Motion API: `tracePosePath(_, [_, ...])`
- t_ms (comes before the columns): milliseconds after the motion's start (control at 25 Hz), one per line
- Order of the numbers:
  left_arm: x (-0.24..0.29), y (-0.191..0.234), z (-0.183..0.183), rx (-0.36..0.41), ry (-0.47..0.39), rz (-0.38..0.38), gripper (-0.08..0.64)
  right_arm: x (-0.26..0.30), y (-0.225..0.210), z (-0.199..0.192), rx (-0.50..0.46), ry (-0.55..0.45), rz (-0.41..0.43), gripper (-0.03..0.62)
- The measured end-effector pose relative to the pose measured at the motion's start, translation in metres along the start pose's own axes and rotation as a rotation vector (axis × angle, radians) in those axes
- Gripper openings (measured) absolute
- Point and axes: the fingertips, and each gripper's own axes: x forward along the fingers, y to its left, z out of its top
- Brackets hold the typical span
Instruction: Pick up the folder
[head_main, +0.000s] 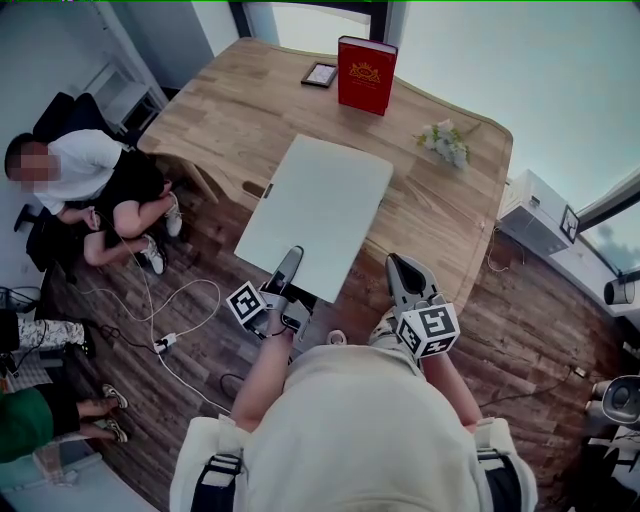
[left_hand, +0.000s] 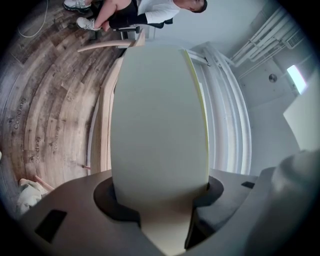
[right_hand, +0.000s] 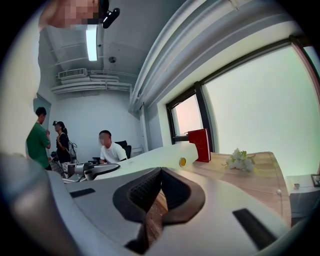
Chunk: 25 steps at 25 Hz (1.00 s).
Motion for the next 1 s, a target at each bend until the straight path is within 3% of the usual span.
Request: tracePosePath(1000, [-0.034,-0.033,0.0,0.013,-0.039,-0.02,0.276,-0.008,0.003,0.002,-0.007,-0.008,0.017,0.018])
